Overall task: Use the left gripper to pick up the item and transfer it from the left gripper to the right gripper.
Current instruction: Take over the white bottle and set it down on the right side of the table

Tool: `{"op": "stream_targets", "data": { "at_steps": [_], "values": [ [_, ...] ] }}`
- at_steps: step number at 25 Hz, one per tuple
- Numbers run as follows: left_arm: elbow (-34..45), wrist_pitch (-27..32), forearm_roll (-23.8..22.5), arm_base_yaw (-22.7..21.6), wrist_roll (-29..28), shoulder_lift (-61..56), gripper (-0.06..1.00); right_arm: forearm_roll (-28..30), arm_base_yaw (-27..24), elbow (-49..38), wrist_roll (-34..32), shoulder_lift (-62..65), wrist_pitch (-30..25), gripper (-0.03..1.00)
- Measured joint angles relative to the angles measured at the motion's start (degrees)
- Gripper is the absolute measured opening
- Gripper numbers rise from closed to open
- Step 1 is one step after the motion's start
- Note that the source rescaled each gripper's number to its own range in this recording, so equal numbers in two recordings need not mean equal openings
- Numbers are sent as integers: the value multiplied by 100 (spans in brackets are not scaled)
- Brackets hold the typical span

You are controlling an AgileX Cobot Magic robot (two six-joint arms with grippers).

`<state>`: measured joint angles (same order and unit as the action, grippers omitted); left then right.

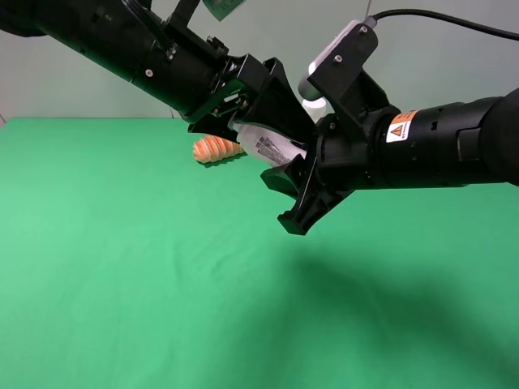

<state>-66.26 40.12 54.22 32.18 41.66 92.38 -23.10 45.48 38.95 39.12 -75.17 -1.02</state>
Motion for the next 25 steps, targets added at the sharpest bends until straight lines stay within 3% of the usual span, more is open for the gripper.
{"op": "stream_targets", "data": {
  "at_steps": [12, 20, 25],
  "values": [
    [0, 24, -267, -52, -5, 0, 100, 0, 0, 0, 0, 0, 0, 3],
    [0, 77, -382, -566, -47, -375, 100, 0, 0, 0, 0, 0, 0, 3],
    [0, 294, -833, -852, -271, -786, 100, 0, 0, 0, 0, 0, 0, 3]
  ]
}}
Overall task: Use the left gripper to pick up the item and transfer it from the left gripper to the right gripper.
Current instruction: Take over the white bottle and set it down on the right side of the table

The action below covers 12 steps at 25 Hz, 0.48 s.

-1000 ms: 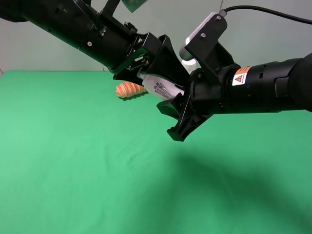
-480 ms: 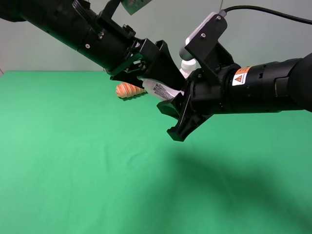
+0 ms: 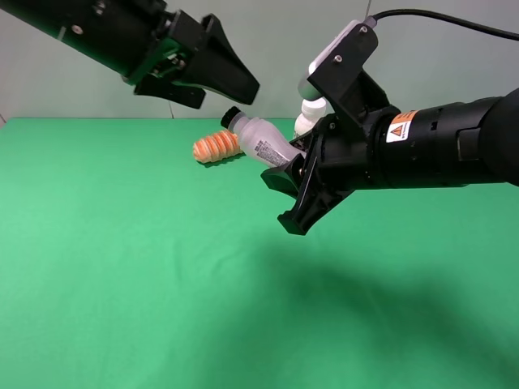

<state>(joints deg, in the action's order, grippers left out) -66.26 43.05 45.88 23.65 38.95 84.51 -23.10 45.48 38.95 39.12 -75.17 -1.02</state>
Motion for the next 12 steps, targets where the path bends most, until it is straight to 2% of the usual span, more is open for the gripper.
{"op": "stream_targets", "data": {
  "at_steps": [6, 12],
  "values": [
    [0, 308, -879, -463, -639, -503, 100, 0, 0, 0, 0, 0, 0, 3],
    [0, 616, -2365, -699, -1397, -1118, 100, 0, 0, 0, 0, 0, -4, 3]
  ]
}}
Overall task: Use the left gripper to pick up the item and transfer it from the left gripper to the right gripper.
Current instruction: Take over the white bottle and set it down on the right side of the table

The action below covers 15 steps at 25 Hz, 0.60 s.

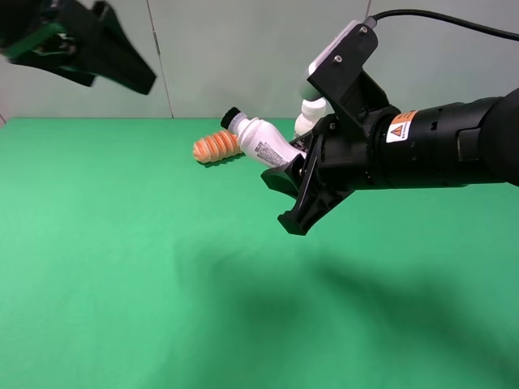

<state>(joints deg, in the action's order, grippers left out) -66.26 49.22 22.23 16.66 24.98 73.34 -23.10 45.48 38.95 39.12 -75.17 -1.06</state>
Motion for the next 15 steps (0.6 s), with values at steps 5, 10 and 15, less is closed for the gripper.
{"op": "stream_targets", "data": {
  "at_steps": [5, 10, 15],
  "values": [
    [0, 302, -995, 0, -735, -571, 100, 0, 0, 0, 0, 0, -14, 2],
    [0, 643, -1613, 0, -1203, -1108, 100, 0, 0, 0, 0, 0, -31, 2],
    [0, 1107, -2291, 0, -1753, -1652, 100, 0, 0, 0, 0, 0, -36, 2]
  ]
}}
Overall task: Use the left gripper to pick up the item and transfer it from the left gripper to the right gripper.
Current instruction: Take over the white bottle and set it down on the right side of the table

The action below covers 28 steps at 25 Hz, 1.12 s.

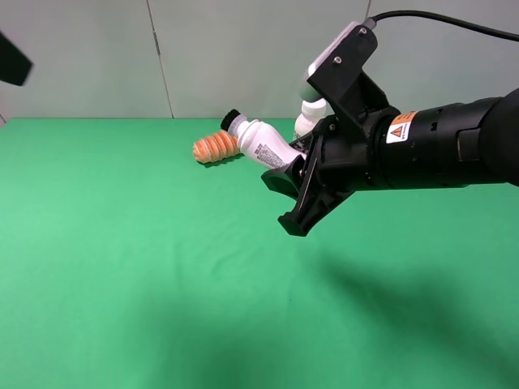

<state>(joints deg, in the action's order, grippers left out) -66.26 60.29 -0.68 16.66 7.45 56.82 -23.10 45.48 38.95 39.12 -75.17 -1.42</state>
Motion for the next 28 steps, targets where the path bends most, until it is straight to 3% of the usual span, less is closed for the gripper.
{"op": "stream_targets", "data": {
  "at_steps": [4, 9, 17, 22, 28],
  "values": [
    [0, 398, -352, 0, -297, -474, 100, 0, 0, 0, 0, 0, -5, 2],
    [233, 561, -467, 0, -508, -1188, 100, 0, 0, 0, 0, 0, -5, 2],
    [1700, 605, -474, 0, -745, -2830, 100, 0, 0, 0, 0, 0, -77, 1],
    [2487, 610, -343, 0, -780, -4039, 100, 0, 0, 0, -19, 0, -88, 1],
    [3038, 610, 134, 0, -782, -5217, 100, 0, 0, 0, -112, 0, -88, 1]
  ]
}}
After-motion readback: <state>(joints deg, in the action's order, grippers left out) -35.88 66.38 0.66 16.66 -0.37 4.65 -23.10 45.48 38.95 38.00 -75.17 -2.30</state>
